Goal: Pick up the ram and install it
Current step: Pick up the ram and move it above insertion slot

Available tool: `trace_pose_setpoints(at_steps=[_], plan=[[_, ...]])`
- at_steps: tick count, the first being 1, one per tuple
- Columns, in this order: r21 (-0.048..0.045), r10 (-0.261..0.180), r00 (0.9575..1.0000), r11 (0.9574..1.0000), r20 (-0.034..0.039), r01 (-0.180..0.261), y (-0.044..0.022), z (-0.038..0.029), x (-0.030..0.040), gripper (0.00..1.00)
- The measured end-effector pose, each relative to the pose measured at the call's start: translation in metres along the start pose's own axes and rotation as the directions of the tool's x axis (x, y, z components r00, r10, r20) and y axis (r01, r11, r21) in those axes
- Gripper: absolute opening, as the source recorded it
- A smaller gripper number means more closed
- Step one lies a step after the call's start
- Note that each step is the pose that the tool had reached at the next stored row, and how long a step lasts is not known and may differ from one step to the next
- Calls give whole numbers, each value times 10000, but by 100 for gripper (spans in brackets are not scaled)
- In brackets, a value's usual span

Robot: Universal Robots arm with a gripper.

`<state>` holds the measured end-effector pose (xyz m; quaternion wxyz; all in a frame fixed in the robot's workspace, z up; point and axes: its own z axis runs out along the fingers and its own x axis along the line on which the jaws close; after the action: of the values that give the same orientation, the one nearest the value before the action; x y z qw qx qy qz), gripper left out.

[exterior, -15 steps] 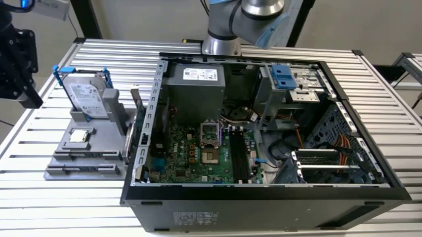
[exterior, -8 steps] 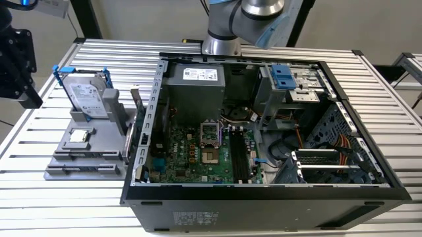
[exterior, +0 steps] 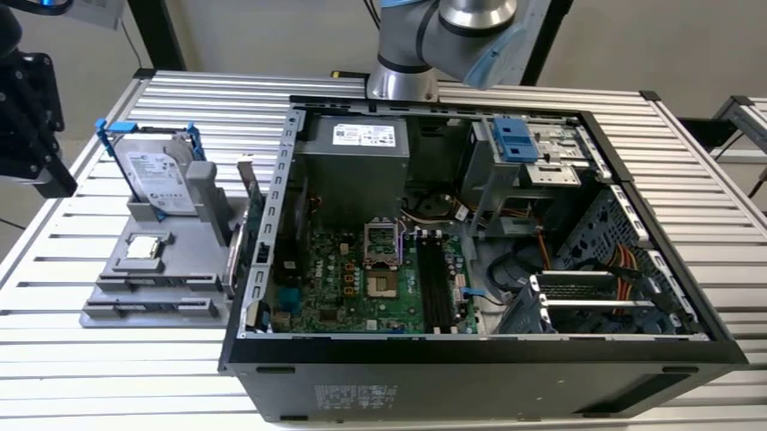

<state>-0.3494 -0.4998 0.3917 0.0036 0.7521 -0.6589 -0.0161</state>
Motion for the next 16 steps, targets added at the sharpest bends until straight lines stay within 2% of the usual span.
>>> trace_pose_setpoints(at_steps=[6, 12, 13, 16], plan=[[-6, -331, 9995, 9995, -9, 331, 0, 0, 0, 0], [-10, -435, 9991, 9991, -12, 435, 0, -1, 0, 0], [-9, -434, 9991, 9991, -12, 434, 0, 0, 0, 0], [-2, -67, 10000, 10000, -3, 67, 0, 2, -1, 0]])
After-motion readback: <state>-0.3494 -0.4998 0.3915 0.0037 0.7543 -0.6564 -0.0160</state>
